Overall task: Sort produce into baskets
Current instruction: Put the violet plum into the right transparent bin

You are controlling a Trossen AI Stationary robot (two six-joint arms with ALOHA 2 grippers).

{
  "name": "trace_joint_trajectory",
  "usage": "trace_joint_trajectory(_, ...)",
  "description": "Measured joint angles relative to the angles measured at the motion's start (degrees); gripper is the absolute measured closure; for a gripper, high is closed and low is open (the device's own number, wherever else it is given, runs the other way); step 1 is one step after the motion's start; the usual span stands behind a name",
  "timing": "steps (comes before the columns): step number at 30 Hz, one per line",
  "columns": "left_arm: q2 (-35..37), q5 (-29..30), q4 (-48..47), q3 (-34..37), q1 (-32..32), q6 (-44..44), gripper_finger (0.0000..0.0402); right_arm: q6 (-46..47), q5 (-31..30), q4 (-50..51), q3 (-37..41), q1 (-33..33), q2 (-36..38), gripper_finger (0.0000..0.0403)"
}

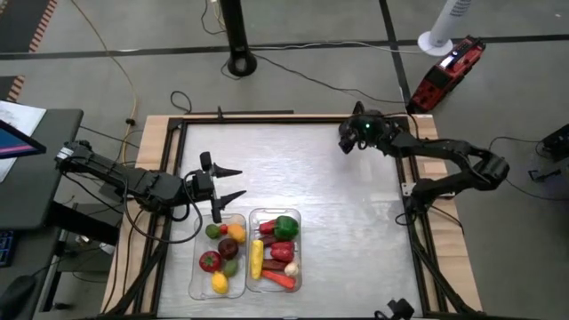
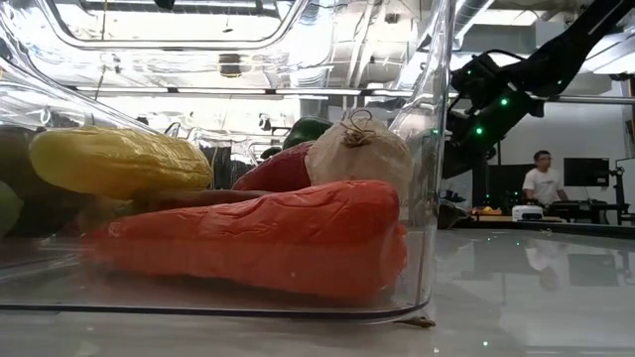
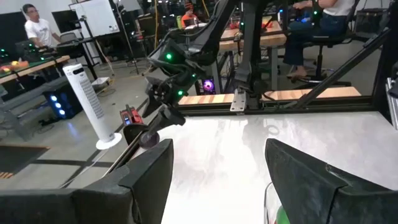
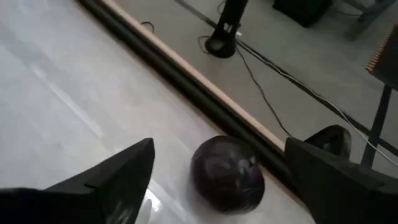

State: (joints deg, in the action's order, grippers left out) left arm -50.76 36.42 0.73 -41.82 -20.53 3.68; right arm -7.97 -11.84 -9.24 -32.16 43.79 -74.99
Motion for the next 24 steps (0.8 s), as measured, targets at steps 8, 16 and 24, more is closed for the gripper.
trace_joint_trajectory(8, 0.01, 0.42, 0.02, 0.00, 0.01, 0.19, 0.0159, 1.11, 2.72, -4.74, 0.00, 4.33, -8.37, 0.0020)
trace_joint_trajectory(16, 0.00, 0.42, -0.09, 0.00, 0.02, 0.29, 0.0159, 1.97, 4.66, -5.52, -4.11, 6.36, -17.90, 0.0012)
trace_joint_trajectory(24, 0.02, 0.44, -1.23, 0.00, 0.02, 0.13, 0.0159, 1.94, 4.63, -4.99, -7.31, 5.75, -23.01, 0.0063)
